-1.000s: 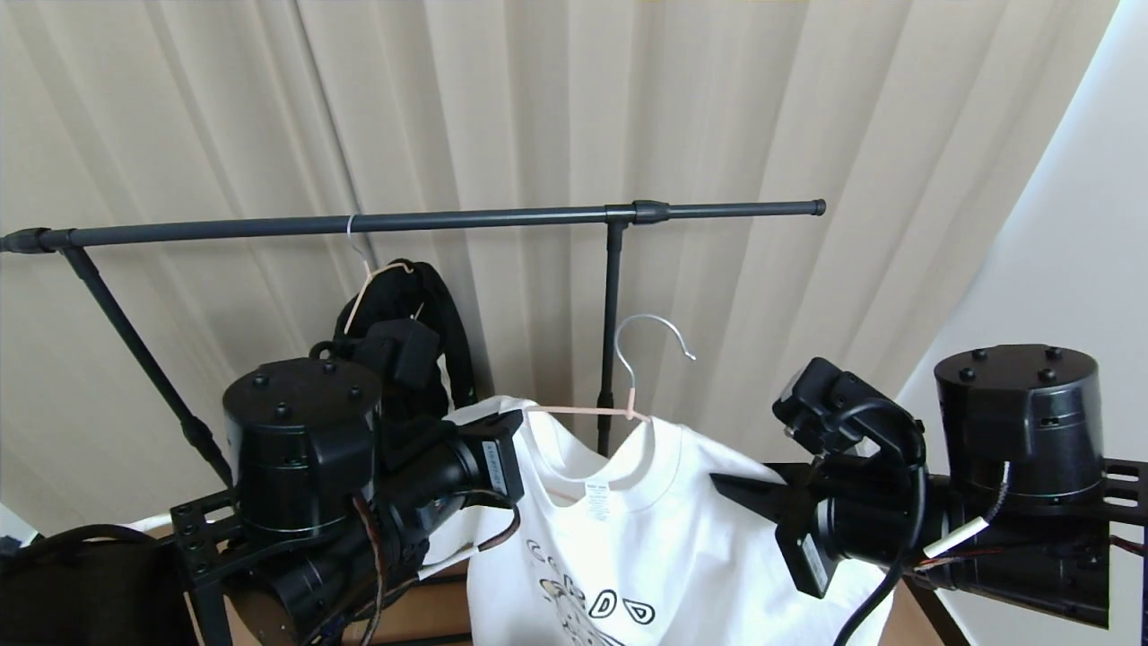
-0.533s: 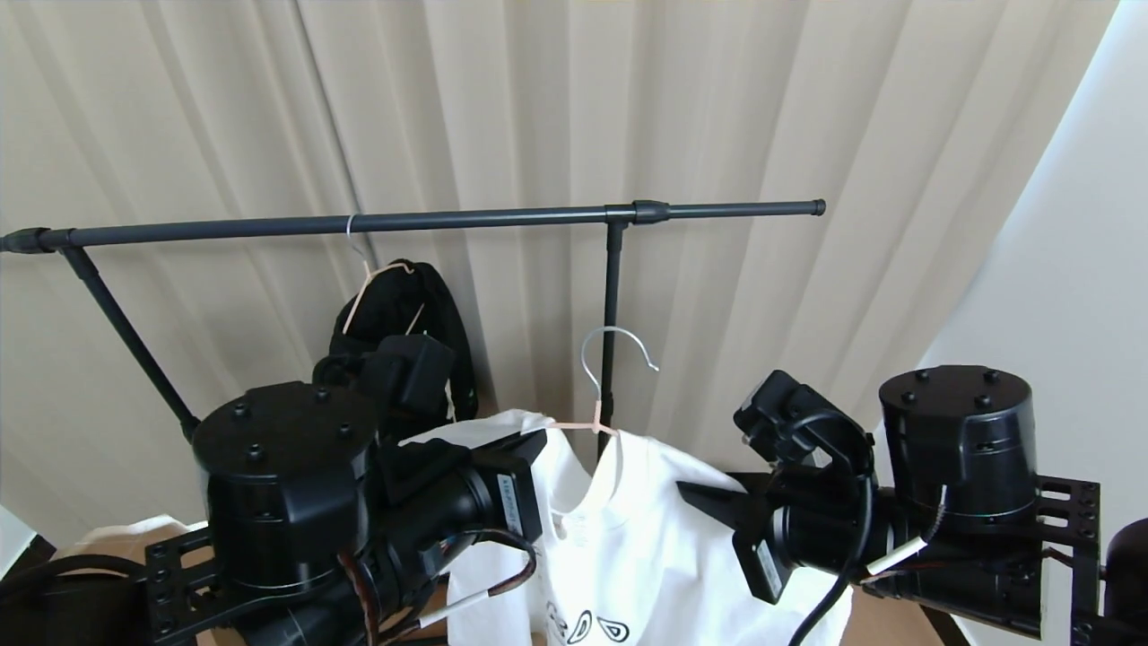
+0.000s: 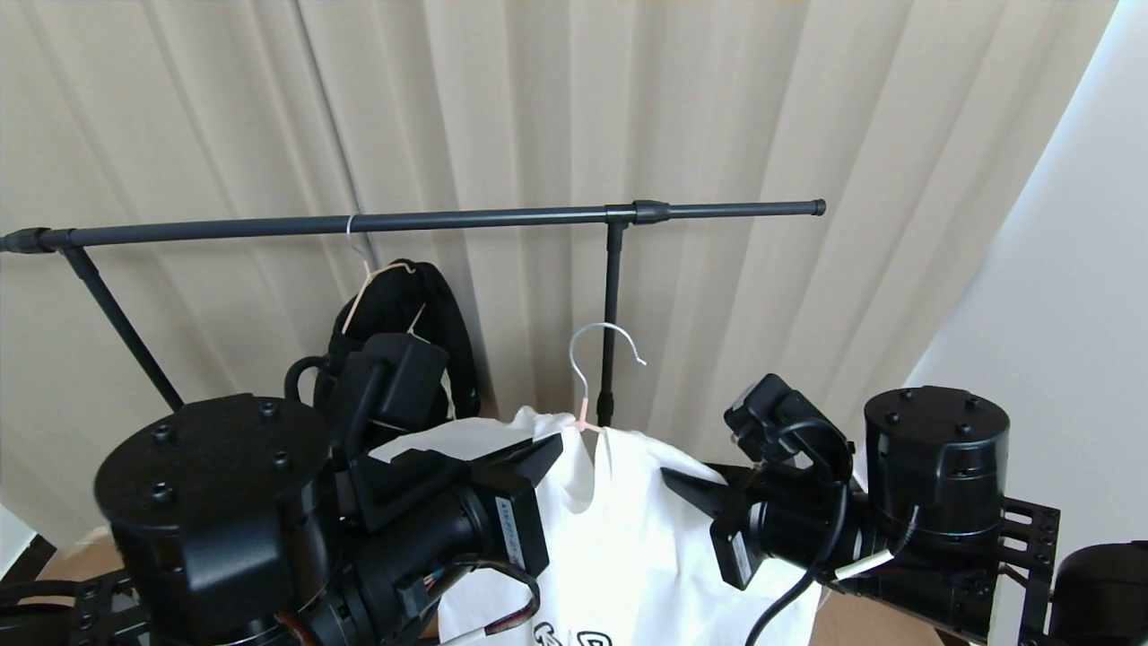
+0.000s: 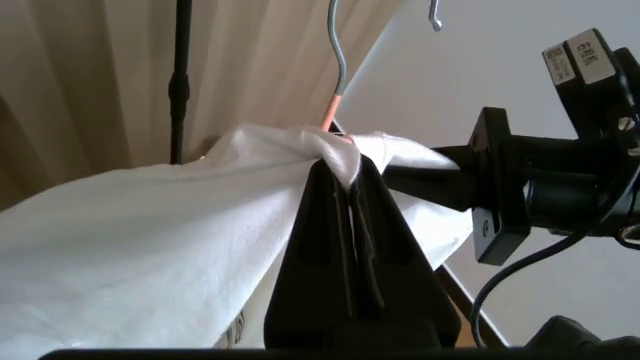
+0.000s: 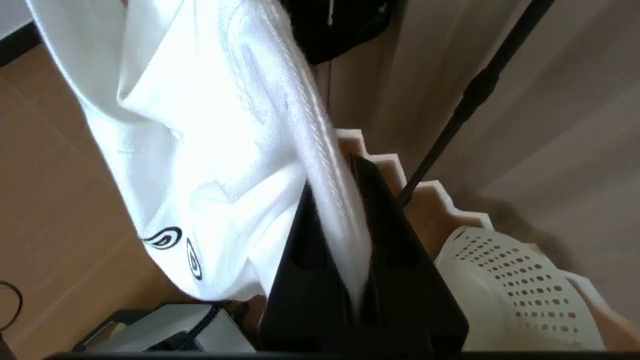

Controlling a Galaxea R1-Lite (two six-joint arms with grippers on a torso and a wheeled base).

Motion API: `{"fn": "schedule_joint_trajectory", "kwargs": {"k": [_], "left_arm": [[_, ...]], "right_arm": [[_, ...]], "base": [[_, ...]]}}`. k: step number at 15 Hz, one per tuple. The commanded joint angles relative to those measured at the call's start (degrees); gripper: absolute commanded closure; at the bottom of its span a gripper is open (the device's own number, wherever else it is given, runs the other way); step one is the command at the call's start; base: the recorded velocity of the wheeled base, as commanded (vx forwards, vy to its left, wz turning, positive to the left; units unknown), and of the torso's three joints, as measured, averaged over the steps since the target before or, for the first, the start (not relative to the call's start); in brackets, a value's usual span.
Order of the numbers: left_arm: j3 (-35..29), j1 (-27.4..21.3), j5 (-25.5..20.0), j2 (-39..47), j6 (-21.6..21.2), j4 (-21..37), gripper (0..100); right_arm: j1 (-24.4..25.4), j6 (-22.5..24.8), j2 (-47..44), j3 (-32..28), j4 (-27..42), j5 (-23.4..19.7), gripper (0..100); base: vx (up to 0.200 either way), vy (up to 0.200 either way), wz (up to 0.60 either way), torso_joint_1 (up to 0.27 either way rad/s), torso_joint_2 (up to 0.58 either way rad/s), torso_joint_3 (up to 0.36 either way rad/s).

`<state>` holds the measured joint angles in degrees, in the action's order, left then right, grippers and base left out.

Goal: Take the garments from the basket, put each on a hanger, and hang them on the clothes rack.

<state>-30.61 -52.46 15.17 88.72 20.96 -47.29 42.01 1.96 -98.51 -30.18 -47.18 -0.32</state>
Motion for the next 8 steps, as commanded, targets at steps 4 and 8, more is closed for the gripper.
{"fn": "schedule_joint_trajectory", "kwargs": {"k": [4, 8], "left_arm": [[0.55, 0.34, 0.13, -1.36, -1.18, 0.0, 100], [3.8, -0.1, -0.14, -1.71, -5.66, -3.07, 100]], "right_arm": [[0.0, -0.03, -0.89, 1.09, -5.12, 2.51, 100], [0.0, -1.52, -2.12, 2.32, -11.45, 5.15, 100]], "base": [[0.0, 0.0, 0.0, 0.0, 0.0, 0.0], [0.0, 0.0, 0.0, 0.0, 0.0, 0.0]]}}
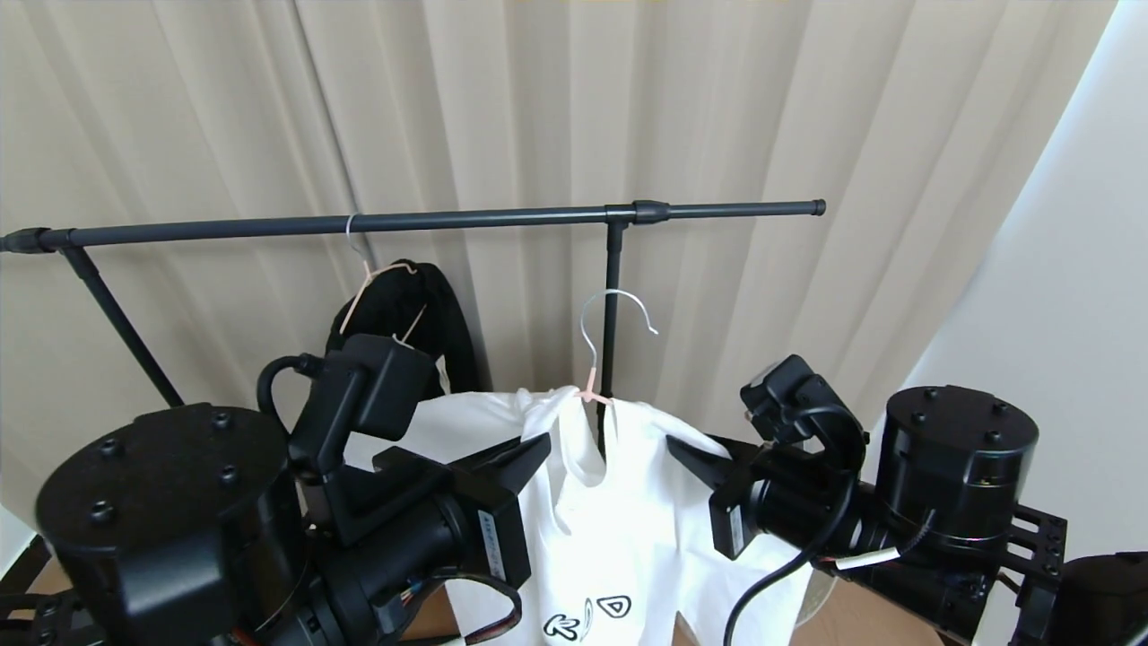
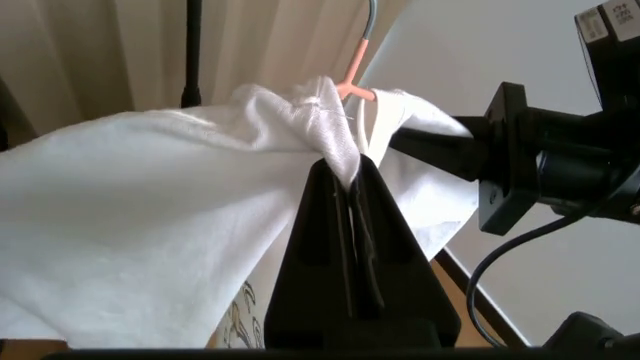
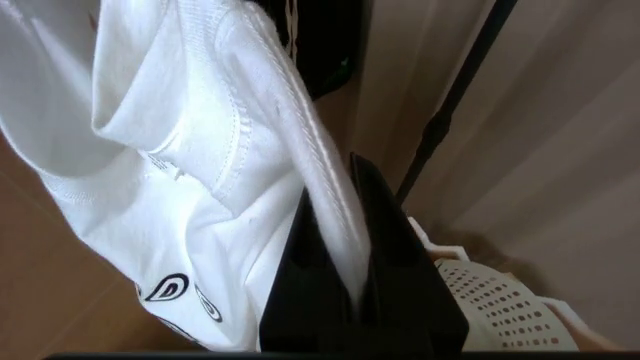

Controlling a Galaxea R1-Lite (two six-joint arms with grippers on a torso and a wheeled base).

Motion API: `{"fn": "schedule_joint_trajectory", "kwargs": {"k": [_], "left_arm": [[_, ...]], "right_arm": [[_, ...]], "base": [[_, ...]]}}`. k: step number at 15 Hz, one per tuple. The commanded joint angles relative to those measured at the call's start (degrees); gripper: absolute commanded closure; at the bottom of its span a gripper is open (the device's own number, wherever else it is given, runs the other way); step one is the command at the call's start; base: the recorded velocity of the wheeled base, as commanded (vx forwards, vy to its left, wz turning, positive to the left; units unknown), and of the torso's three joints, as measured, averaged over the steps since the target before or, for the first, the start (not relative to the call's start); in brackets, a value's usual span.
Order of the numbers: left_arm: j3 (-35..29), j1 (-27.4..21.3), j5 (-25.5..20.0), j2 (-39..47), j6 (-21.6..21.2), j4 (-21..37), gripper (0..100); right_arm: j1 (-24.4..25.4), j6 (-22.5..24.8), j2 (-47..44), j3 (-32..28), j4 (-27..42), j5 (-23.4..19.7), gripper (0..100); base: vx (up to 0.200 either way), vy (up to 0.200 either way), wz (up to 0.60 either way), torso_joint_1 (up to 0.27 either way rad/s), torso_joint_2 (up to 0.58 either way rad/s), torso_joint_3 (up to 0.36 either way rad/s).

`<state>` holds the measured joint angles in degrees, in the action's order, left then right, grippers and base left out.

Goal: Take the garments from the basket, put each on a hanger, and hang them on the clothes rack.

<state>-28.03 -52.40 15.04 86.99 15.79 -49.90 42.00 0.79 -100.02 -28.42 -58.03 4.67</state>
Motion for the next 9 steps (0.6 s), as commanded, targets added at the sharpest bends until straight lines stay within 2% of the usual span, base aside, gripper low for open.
{"fn": "schedule_joint_trajectory", "kwargs": {"k": [1, 2, 4, 6, 9], "left_arm": [[2.1, -0.25, -0.19, 0.28, -1.28, -2.49, 100], [3.24, -0.34, -0.19, 1.51, -2.43, -5.91, 100], [4.21, -0.51, -0.19, 2.83, -3.83, -8.46, 100], [4.65, -0.95, -0.19, 2.92, -3.92, -8.73, 100], [4.82, -1.22, -0.19, 2.83, -3.92, -8.73, 100]], "right_arm": [[0.02, -0.62, -0.96, 1.35, -1.74, 0.25, 100], [0.02, -0.53, -1.58, 2.66, -4.38, 0.25, 100], [0.1, -0.53, -2.54, 2.93, -6.92, 0.87, 100], [0.98, -0.53, -2.72, 2.84, -7.1, 3.15, 100], [1.07, -0.53, -2.46, 2.75, -7.45, 3.24, 100]], "base": [[0.0, 0.0, 0.0, 0.0, 0.0, 0.0], [0.0, 0.0, 0.0, 0.0, 0.0, 0.0], [0.0, 0.0, 0.0, 0.0, 0.0, 0.0], [0.0, 0.0, 0.0, 0.0, 0.0, 0.0], [0.0, 0.0, 0.0, 0.0, 0.0, 0.0]]}}
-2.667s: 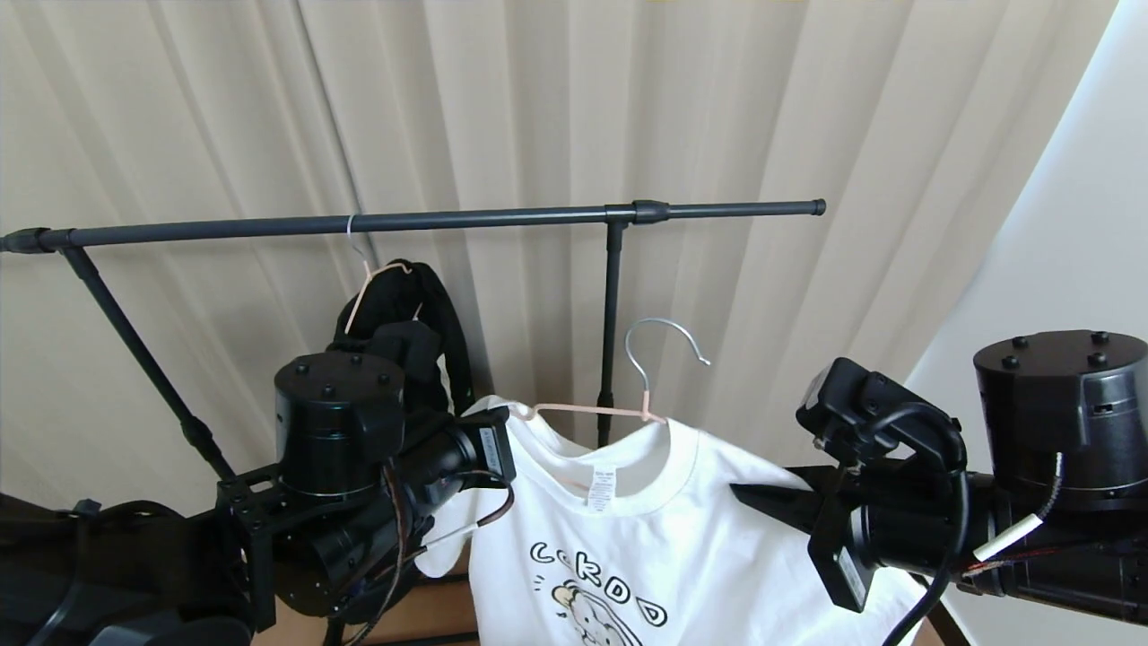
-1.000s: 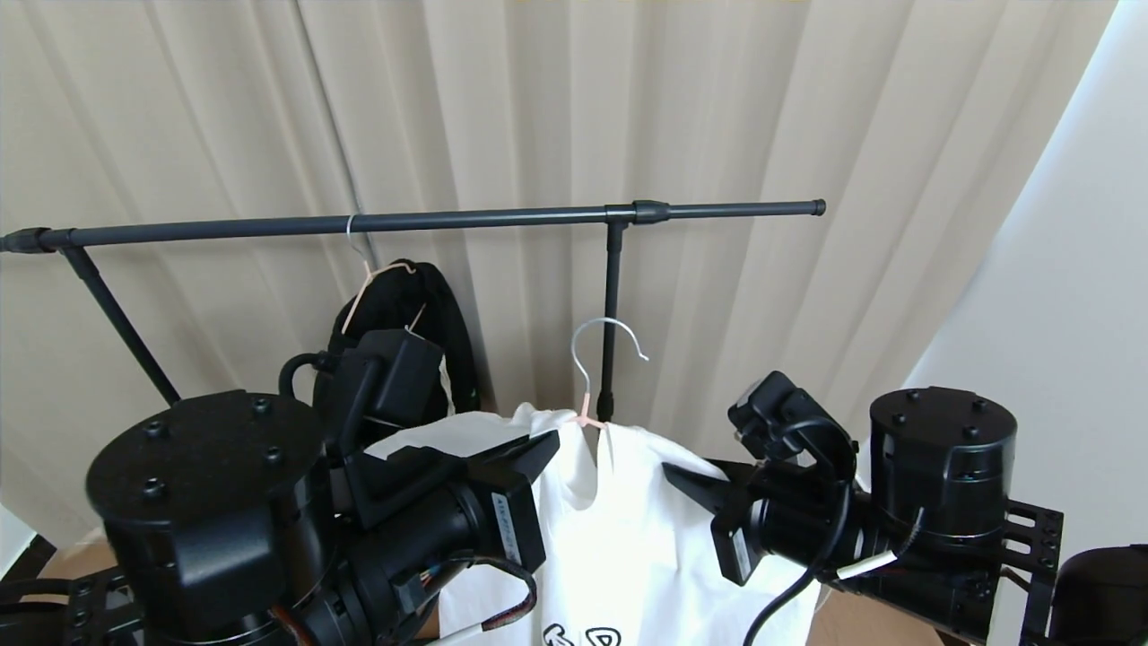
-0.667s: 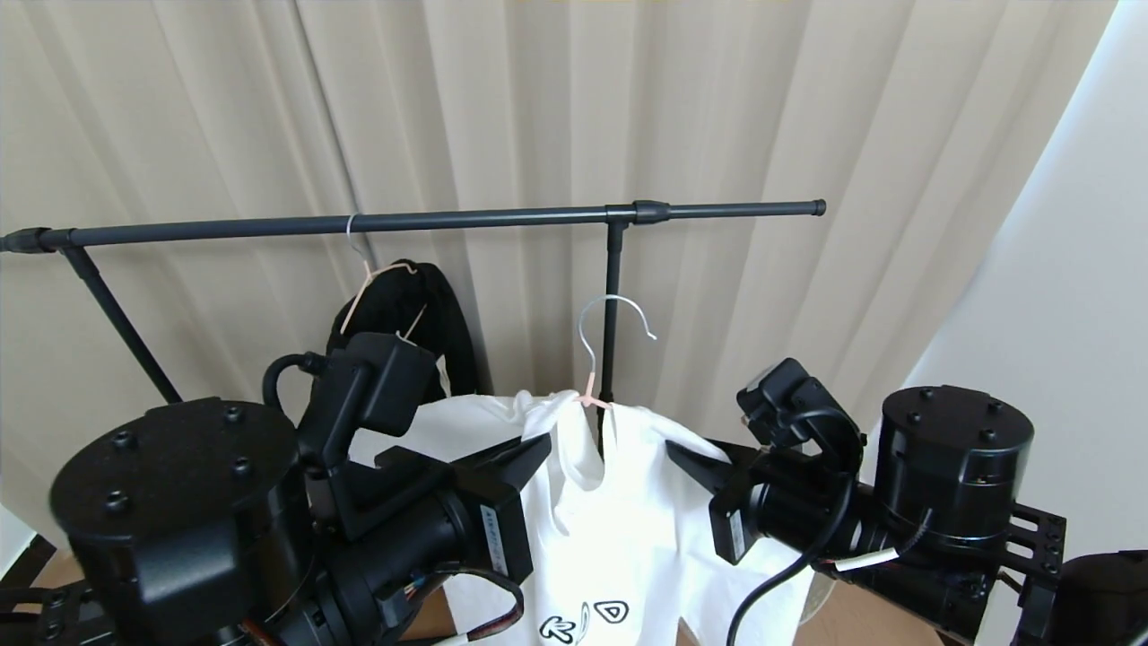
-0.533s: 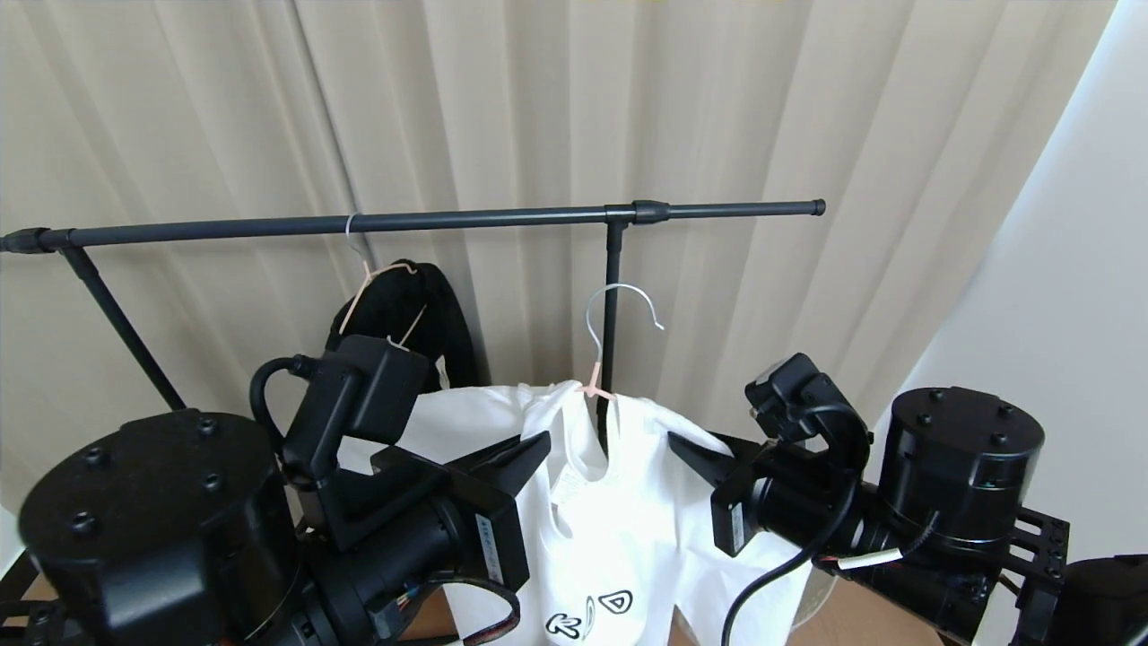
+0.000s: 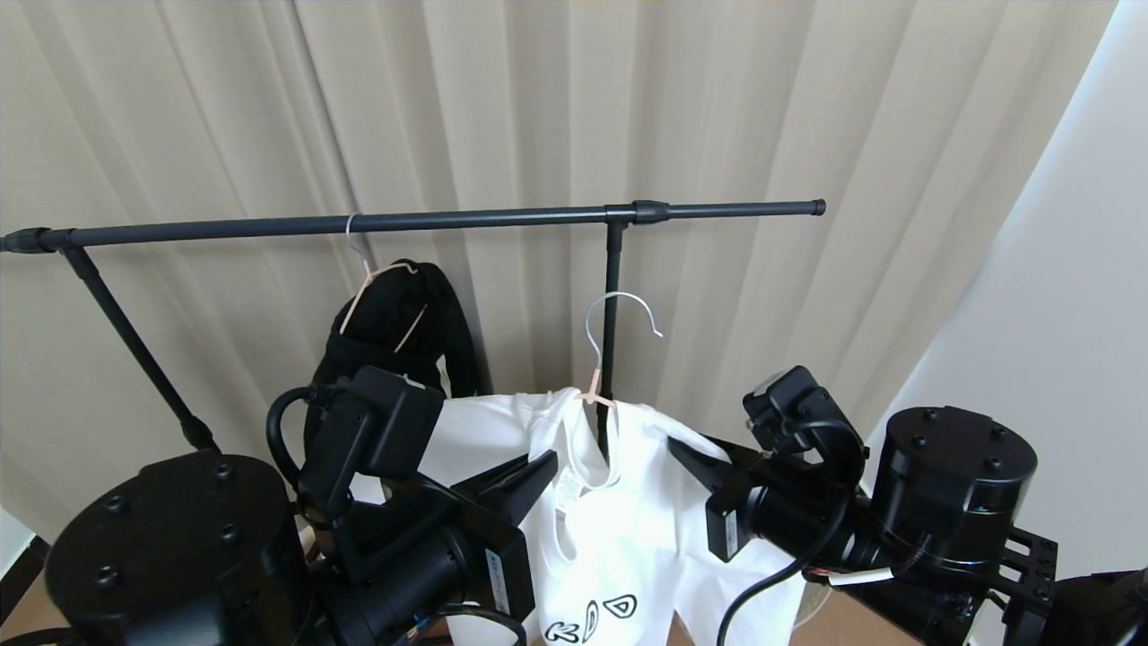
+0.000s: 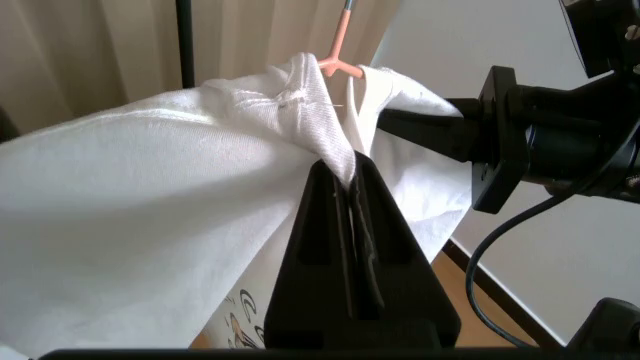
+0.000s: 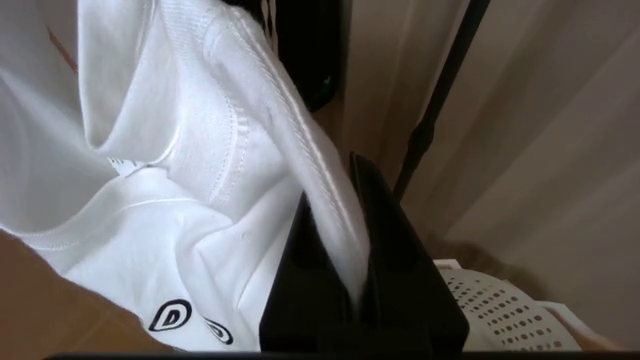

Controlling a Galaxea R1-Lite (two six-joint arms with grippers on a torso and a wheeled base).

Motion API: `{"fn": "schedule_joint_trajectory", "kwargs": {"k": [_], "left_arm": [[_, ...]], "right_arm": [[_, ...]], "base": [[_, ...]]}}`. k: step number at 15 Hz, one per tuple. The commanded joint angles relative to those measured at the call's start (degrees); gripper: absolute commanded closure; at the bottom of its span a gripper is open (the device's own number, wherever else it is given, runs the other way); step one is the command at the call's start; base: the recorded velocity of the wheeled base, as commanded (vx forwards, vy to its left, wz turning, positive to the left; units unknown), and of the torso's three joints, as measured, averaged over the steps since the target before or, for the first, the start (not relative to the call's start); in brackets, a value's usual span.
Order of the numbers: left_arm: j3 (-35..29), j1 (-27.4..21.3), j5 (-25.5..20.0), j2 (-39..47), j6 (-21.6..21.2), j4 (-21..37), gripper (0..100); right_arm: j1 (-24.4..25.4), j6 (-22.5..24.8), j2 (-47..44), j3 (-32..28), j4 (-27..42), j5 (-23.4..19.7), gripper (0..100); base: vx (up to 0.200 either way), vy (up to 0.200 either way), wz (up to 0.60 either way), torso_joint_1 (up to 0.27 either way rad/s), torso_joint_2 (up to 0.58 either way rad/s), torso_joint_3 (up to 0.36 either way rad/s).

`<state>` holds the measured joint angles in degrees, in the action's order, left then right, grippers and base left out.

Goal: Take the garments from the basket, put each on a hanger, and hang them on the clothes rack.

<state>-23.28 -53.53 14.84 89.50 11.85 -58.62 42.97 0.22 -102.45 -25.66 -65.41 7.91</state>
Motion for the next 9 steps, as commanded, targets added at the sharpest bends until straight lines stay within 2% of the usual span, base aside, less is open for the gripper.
{"fn": "schedule_joint_trajectory", "kwargs": {"k": [1, 3, 4, 7, 9], "left_arm": [[0.43, -0.08, -0.07, 0.32, 0.02, -0.17, 100], [0.87, -0.08, -0.77, 0.5, 0.1, -0.97, 100], [1.05, -0.08, -1.21, 0.5, 0.02, -1.23, 0], [1.05, 0.09, -1.21, 0.5, -0.07, -1.58, 0], [1.05, 0.36, -1.13, 0.23, -1.65, -1.58, 0]], "right_arm": [[0.09, 0.04, 0.06, 0.0, -0.24, 0.0, 100], [0.18, 0.04, 0.41, 0.09, -0.42, 0.17, 100], [0.27, 0.04, 0.5, 0.17, -0.5, 0.61, 100], [0.36, 0.04, 1.9, 0.26, -0.68, 1.23, 100], [0.27, 0.13, 2.96, 0.61, -0.77, 1.32, 100]], "base": [[0.0, 0.0, 0.0, 0.0, 0.0, 0.0], [0.0, 0.0, 0.0, 0.0, 0.0, 0.0], [0.0, 0.0, 0.0, 0.0, 0.0, 0.0], [0.0, 0.0, 0.0, 0.0, 0.0, 0.0], [0.0, 0.0, 0.0, 0.0, 0.0, 0.0]]}}
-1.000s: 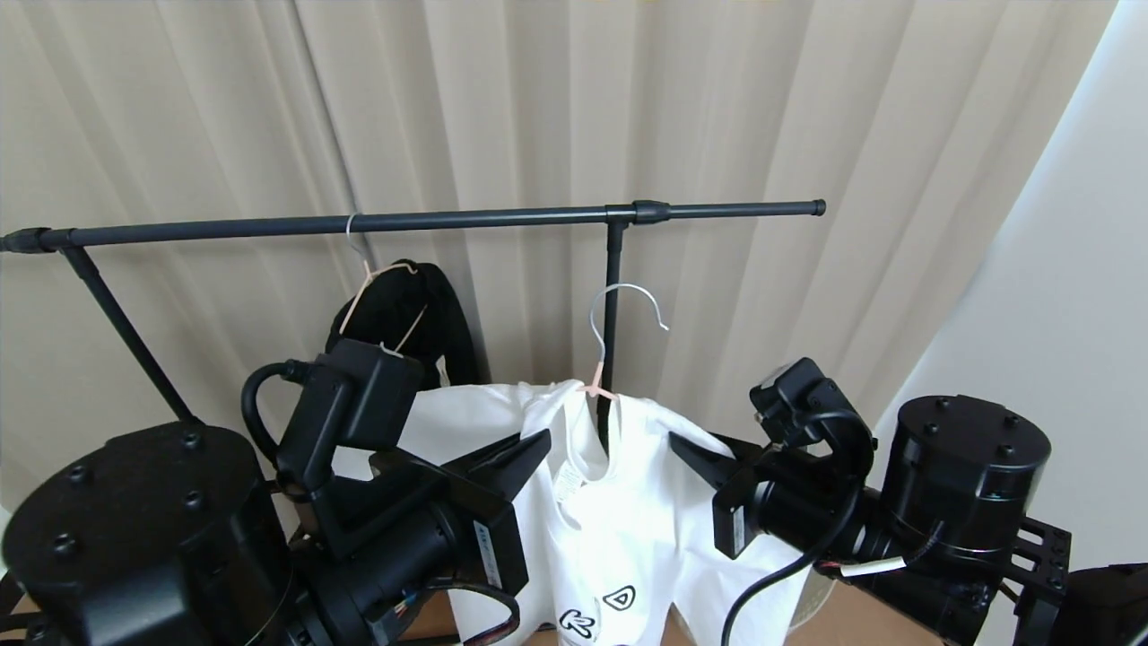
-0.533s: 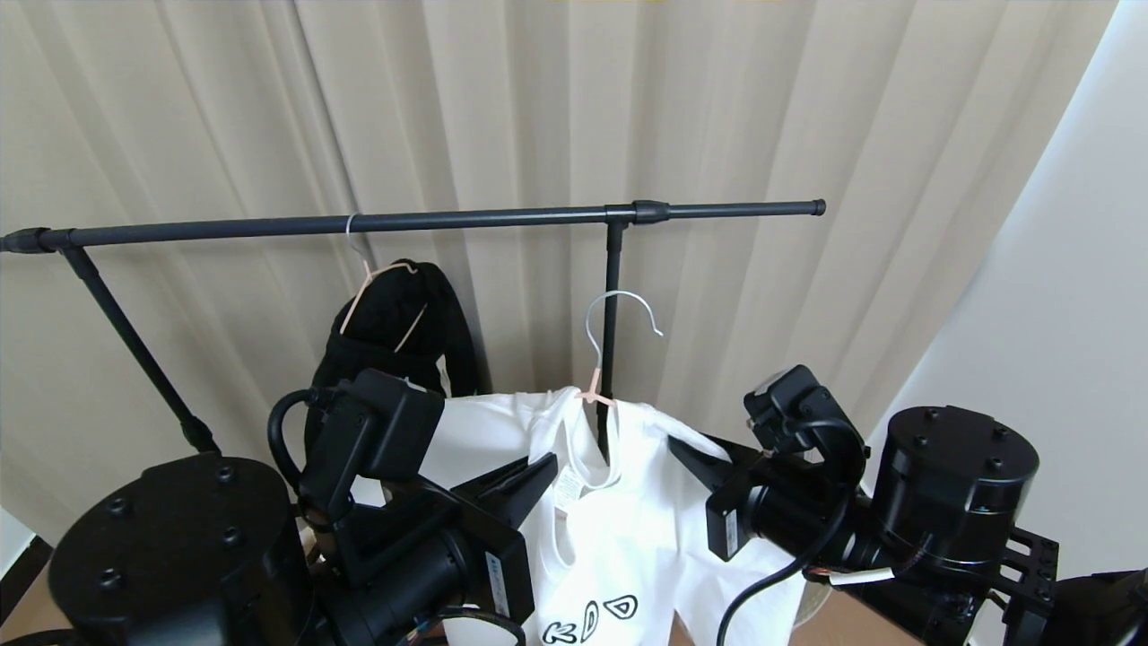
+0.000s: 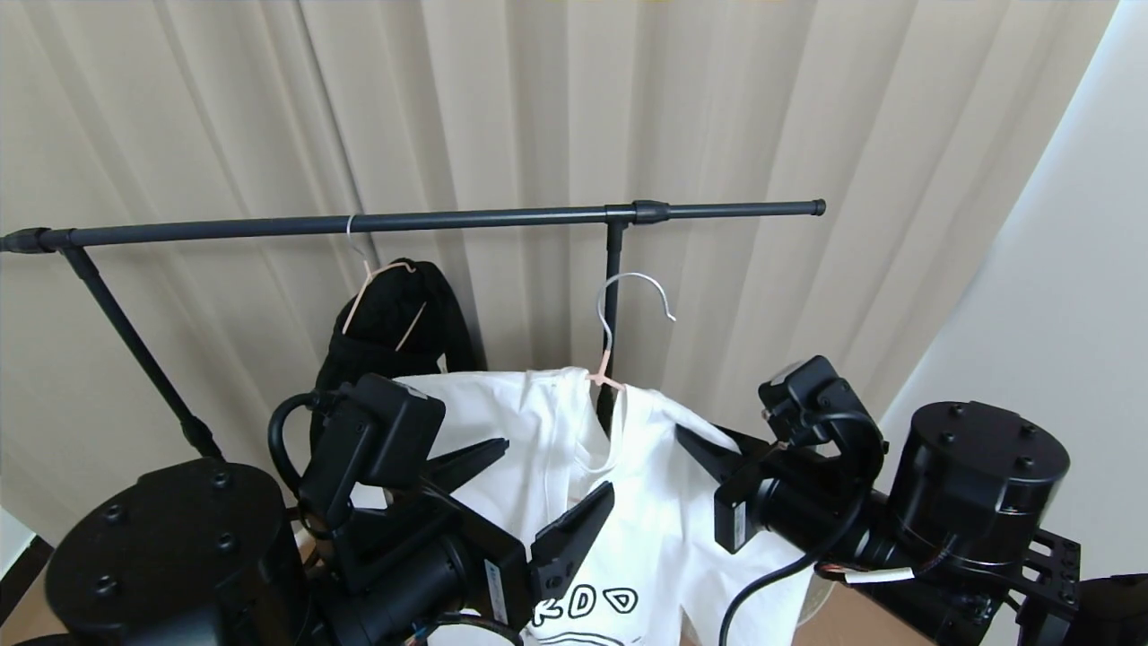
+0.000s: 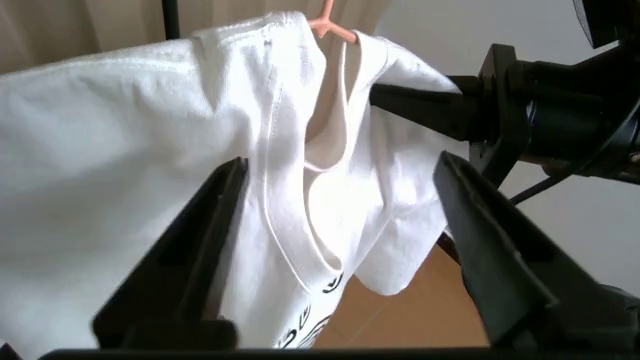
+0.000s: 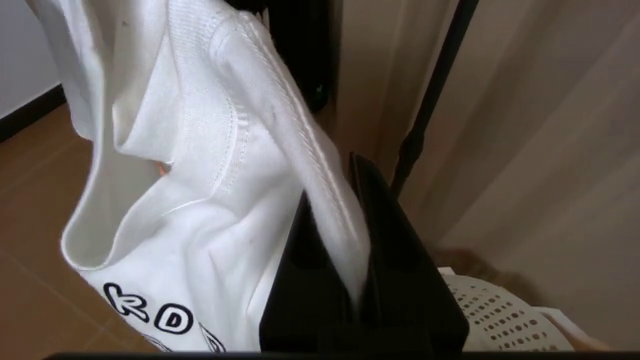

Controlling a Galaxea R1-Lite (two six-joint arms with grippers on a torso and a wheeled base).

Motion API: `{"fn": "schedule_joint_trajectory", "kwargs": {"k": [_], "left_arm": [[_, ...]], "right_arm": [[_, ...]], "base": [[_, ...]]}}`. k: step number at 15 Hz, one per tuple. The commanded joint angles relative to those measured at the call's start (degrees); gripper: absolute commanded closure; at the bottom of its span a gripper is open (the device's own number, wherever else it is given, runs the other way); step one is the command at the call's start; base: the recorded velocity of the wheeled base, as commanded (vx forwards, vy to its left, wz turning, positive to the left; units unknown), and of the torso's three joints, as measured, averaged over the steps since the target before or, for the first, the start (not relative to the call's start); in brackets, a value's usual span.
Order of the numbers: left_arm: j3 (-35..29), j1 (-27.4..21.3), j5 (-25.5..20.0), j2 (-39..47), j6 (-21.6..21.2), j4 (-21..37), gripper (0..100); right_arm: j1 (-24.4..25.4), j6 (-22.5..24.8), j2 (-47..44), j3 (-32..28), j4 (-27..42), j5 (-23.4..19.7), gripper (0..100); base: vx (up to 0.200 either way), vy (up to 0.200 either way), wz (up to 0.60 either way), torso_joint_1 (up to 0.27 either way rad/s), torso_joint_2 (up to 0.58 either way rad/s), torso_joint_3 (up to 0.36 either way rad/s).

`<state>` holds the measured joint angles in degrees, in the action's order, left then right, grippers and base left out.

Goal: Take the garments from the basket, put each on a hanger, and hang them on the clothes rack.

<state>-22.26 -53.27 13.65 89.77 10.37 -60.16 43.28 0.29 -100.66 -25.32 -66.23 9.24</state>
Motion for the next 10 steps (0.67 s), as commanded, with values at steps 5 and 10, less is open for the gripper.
{"fn": "schedule_joint_trajectory", "kwargs": {"k": [5, 10], "left_arm": [[-0.68, 8.8, -1.26, -5.4, -4.05, 0.04, 0], [0.9, 31.92, -26.4, -7.68, -6.95, 0.31, 0]], "right_arm": [[-3.55, 0.15, 3.98, 0.97, 0.05, -1.07, 100], [-12.6, 1.03, 6.7, 3.7, -0.04, -12.4, 100]], "base": [[0.0, 0.0, 0.0, 0.0, 0.0, 0.0], [0.0, 0.0, 0.0, 0.0, 0.0, 0.0]]}}
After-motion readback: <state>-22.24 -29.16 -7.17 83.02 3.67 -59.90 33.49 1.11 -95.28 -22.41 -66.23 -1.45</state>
